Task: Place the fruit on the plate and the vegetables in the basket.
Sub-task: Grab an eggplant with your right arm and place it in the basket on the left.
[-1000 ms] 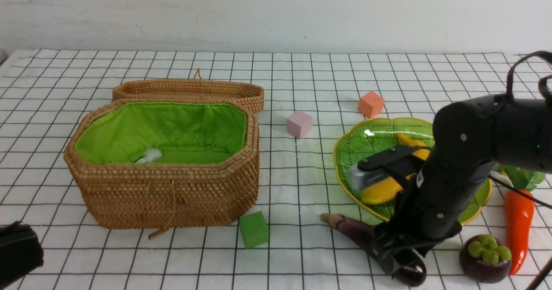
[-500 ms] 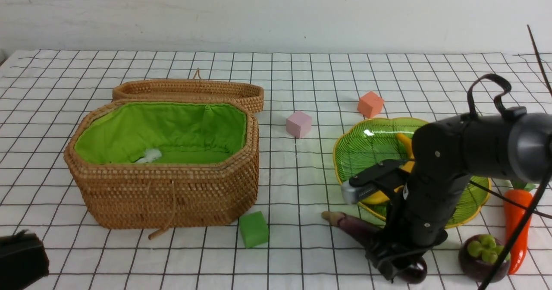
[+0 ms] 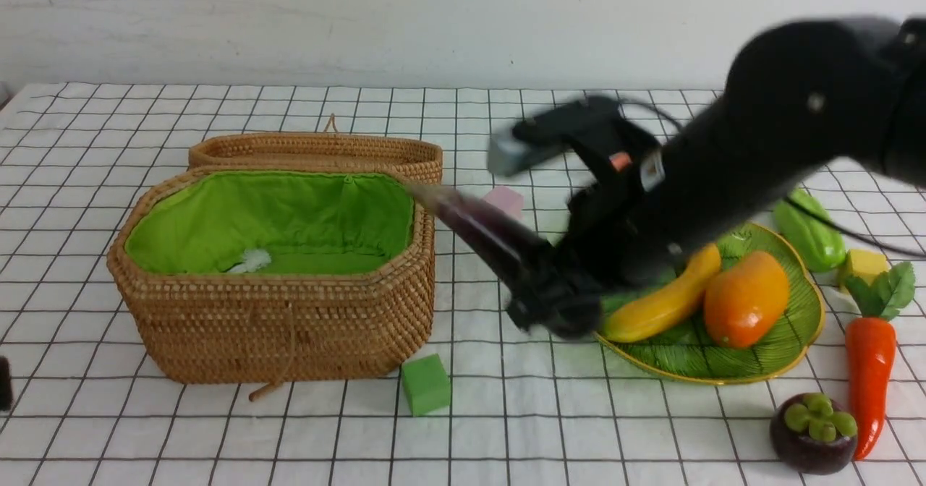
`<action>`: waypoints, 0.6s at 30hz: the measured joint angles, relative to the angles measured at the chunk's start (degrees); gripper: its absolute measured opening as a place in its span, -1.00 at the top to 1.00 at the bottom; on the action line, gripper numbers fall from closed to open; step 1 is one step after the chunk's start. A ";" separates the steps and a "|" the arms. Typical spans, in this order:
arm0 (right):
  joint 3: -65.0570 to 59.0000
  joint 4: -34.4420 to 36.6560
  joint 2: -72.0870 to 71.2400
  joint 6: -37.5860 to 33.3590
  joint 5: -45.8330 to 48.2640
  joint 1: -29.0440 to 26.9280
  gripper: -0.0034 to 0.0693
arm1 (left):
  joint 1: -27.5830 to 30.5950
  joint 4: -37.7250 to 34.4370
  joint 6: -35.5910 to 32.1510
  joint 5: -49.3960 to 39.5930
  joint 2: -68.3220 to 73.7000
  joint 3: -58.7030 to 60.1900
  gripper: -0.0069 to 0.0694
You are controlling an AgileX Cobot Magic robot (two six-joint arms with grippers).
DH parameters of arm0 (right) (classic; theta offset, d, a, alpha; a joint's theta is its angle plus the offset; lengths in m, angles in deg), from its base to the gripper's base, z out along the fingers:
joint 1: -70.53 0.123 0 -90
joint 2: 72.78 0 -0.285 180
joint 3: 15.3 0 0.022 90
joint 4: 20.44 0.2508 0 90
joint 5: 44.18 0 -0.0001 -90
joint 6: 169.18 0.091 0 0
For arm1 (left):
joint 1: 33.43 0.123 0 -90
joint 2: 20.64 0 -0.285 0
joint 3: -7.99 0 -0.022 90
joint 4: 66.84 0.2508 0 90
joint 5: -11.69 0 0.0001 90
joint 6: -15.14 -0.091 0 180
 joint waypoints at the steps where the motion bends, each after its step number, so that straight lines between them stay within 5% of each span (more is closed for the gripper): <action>1: 5.58 2.48 1.21 -3.92 -3.59 1.79 -0.29 | 0.00 6.72 5.64 -2.04 0.00 0.00 0.85; 6: 16.12 10.20 9.09 -15.18 -14.40 5.18 -0.29 | 0.00 17.89 16.67 -6.75 0.00 0.00 0.85; 13: 21.23 13.56 21.80 -25.62 -25.86 6.32 -0.29 | 0.00 15.82 18.04 -6.99 0.00 0.00 0.85; 18: 21.25 13.56 23.48 -25.77 -27.51 6.32 -0.82 | 0.00 12.13 15.24 -5.54 0.00 0.00 0.85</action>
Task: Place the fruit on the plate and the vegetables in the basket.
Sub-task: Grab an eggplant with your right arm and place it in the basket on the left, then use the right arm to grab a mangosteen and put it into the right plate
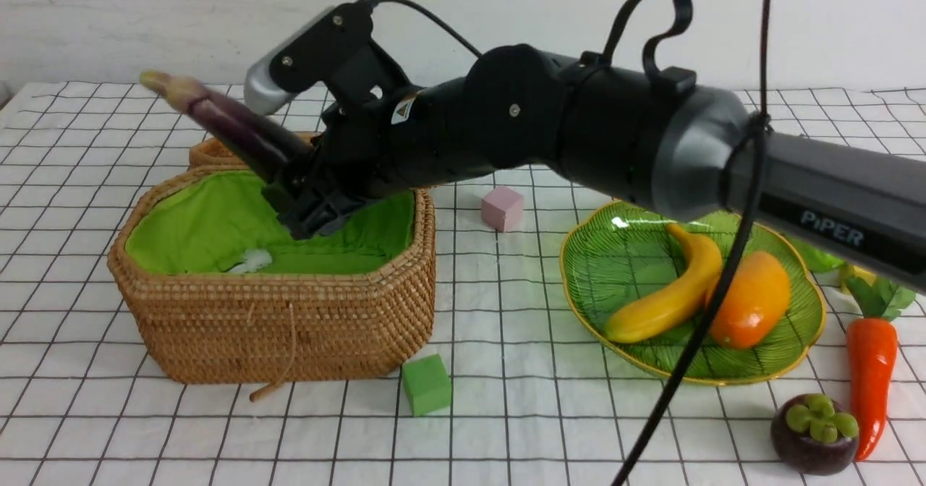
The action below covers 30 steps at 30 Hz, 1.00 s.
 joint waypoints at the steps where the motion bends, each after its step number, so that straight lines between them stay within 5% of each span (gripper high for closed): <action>1: 0.05 0.00 -0.49 0.00 0.33 0.00 -0.89 | 0.00 -0.62 -0.43 0.41 0.00 0.00 0.85; 5: 0.05 -1.33 -5.26 0.81 5.96 0.00 -0.92 | 0.00 -2.49 -2.07 2.52 0.00 0.00 0.85; 8: 0.21 -4.90 -11.71 7.07 16.40 -0.12 -0.73 | 0.00 -4.52 -2.67 4.44 0.00 0.00 0.85; 12: 0.46 -11.25 -20.17 21.30 32.31 -0.73 -0.33 | 0.00 -8.10 -5.42 7.34 0.00 0.00 0.85; 14: 0.00 -17.89 -24.93 30.02 44.47 -1.28 0.12 | 0.00 -12.65 -9.49 10.36 0.32 0.00 0.85; 15: -0.14 -18.87 -25.23 30.02 45.05 -1.28 0.15 | 0.00 -12.65 -9.84 10.36 0.32 0.00 0.85; 18: -5.41 -25.04 -29.84 38.00 48.87 -1.39 0.75 | 0.00 -21.71 -18.74 12.64 1.72 0.00 0.85; 20: -9.42 -27.47 -32.00 41.84 49.01 -1.39 0.89 | 0.00 -26.61 -23.72 13.03 2.57 0.00 0.85; 26: -32.07 -35.42 -41.11 56.97 48.93 -8.35 0.89 | 0.00 -43.01 -43.16 13.50 6.41 0.06 0.85; 30: -44.48 -34.25 -42.36 57.02 47.44 -17.85 0.72 | 0.00 -52.39 -53.26 13.91 7.52 0.06 0.85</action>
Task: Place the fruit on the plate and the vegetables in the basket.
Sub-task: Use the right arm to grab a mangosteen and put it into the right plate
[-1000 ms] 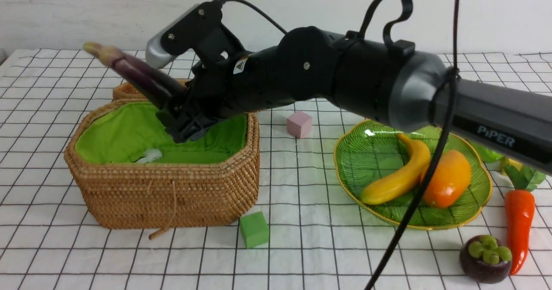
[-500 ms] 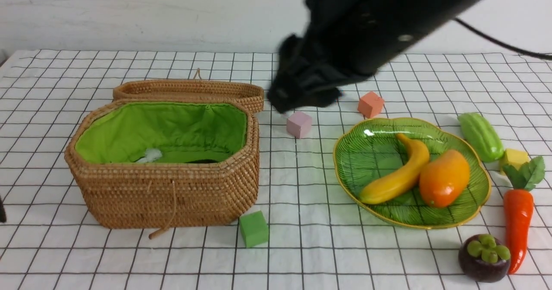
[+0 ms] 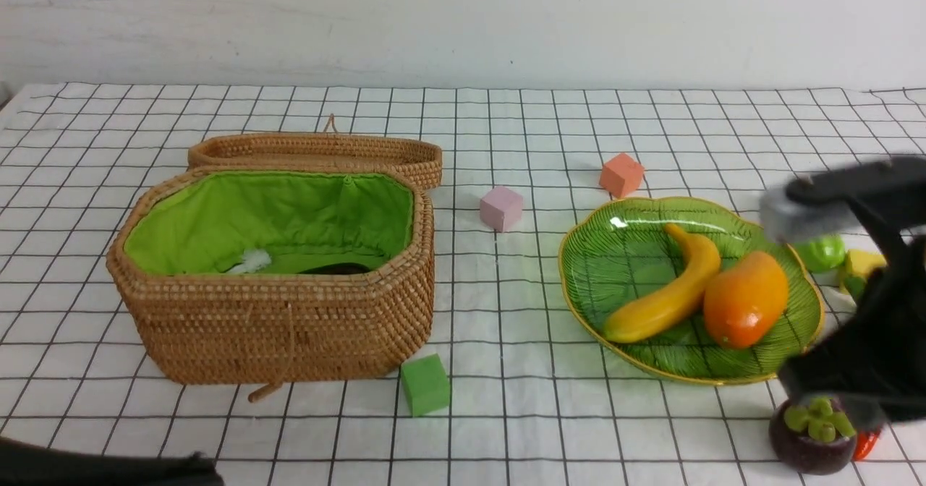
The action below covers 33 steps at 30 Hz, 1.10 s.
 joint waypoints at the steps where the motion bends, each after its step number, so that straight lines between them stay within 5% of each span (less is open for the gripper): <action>1: -2.01 0.88 0.05 -1.12 -1.45 -2.17 0.65 | 0.00 -1.89 -1.96 0.00 0.00 0.00 0.85; 4: -5.92 4.19 0.31 -4.90 -6.57 -8.38 0.34 | 0.00 -6.73 -7.61 0.32 0.00 0.00 0.85; 7: -7.22 9.05 2.24 -12.09 -14.39 -15.33 -0.18 | 0.00 -10.85 -13.42 0.43 0.00 0.00 0.85; 13: -7.28 11.51 8.84 -18.15 -24.37 -18.31 -0.89 | 0.00 -11.88 -14.93 0.43 0.00 0.00 0.85; 18: -7.45 9.59 15.38 -18.43 -29.76 -18.31 -0.96 | 0.00 -12.02 -15.13 0.43 0.00 0.00 0.85; 33: -6.87 7.63 22.72 -18.47 -33.43 -18.31 -0.71 | 0.00 -12.06 -15.13 0.18 0.00 0.00 0.85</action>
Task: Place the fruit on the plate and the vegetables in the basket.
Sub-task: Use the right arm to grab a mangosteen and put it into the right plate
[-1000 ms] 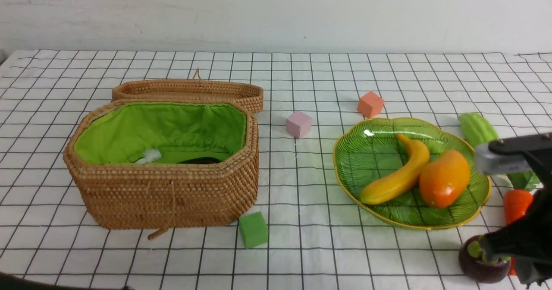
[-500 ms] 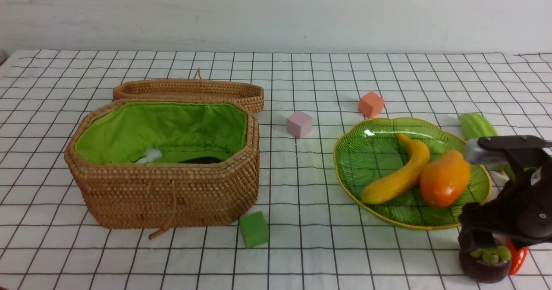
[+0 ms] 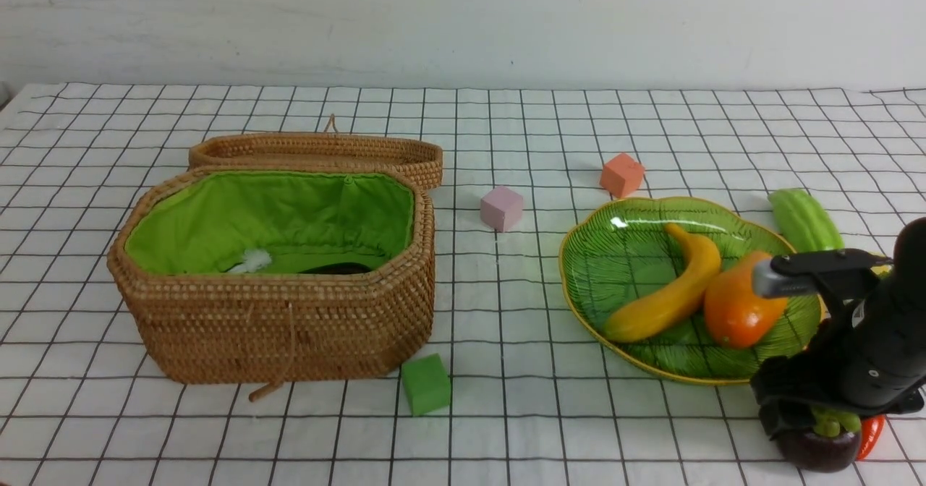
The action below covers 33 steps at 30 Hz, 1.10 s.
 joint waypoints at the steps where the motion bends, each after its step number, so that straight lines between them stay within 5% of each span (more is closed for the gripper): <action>1: 0.14 0.20 0.09 0.00 0.26 0.00 -0.69 | 0.00 0.00 0.00 0.00 0.00 0.00 0.85; 14: 0.62 1.26 -0.29 -0.02 2.19 0.00 -0.67 | 0.00 0.00 -0.01 -0.14 0.00 0.00 0.85; 20: 5.12 9.02 -5.29 -0.32 9.93 0.22 -0.67 | 0.00 0.16 -0.01 0.02 0.00 0.00 0.85; 28: 16.44 25.88 -0.70 -14.11 -13.98 5.35 -0.67 | 0.00 5.54 4.30 9.78 0.00 0.00 0.85; 33: 18.41 27.64 7.41 -19.91 -21.63 6.17 -0.67 | 0.00 9.60 7.42 13.44 0.00 0.00 0.85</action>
